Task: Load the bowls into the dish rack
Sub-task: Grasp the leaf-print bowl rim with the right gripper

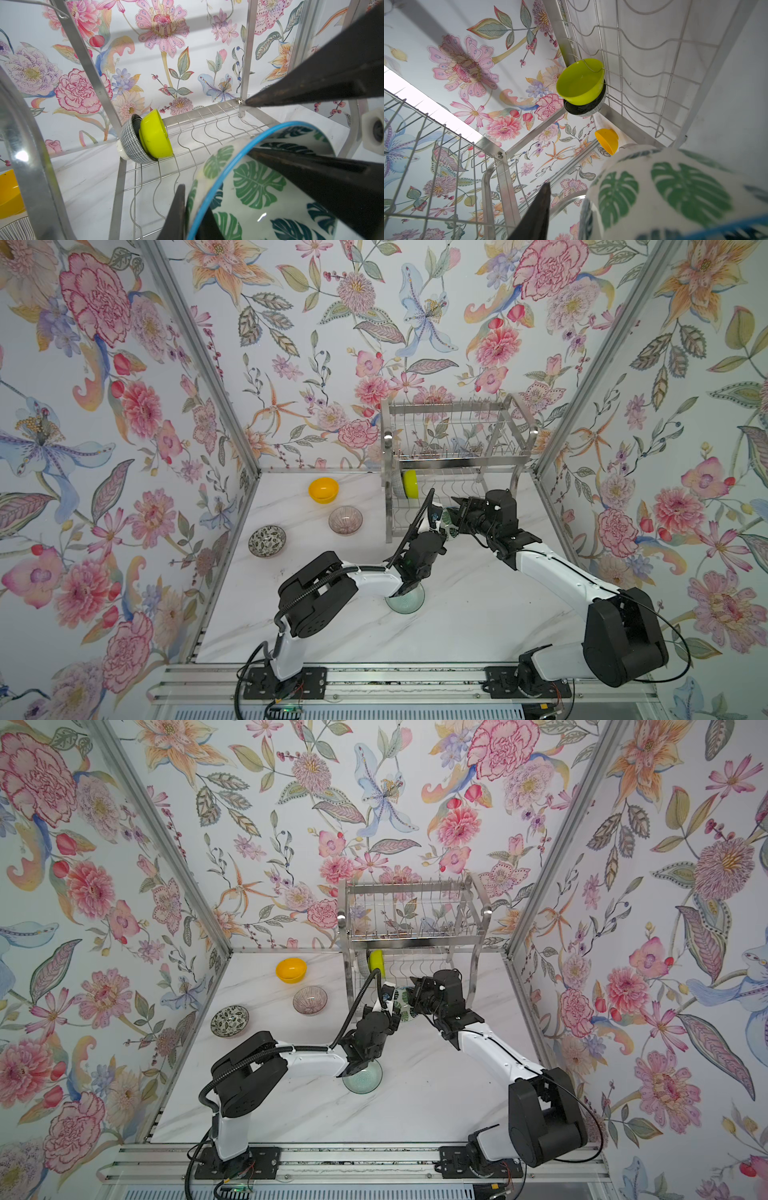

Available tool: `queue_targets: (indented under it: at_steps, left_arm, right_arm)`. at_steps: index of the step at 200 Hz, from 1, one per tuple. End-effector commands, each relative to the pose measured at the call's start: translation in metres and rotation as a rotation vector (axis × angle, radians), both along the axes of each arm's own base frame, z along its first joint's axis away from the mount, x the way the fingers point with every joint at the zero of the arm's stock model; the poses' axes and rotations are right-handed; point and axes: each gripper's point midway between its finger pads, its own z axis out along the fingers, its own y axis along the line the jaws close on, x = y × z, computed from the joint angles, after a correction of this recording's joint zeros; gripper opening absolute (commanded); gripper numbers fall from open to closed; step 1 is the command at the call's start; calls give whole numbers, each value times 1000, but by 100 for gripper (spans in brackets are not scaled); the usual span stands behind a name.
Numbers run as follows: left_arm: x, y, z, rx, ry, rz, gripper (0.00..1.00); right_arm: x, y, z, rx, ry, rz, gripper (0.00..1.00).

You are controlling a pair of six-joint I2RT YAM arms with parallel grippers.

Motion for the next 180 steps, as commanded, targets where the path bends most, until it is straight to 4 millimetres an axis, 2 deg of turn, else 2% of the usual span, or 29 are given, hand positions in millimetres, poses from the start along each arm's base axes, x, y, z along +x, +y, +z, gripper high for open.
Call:
queue_targets:
  at_steps: [1,29,130,151,180]
  left_arm:
    - [-2,-1,25,-87,-44,-15,0]
    - [-2,-4,25,-84,-45,-25,0]
    - [-4,-4,25,-93,-36,-30,0]
    - [-5,-3,23,-95,-26,-30,19]
    - [-6,0,22,-109,-9,-32,38]
  right_arm:
    - [7,-4,9,9,-38,-34,31]
    - [8,-7,6,5,-36,-50,20]
    - [7,-11,8,-11,-68,-61,7]
    - [8,-11,11,-16,-92,-60,4]
    - [9,-11,18,-33,-151,-43,1]
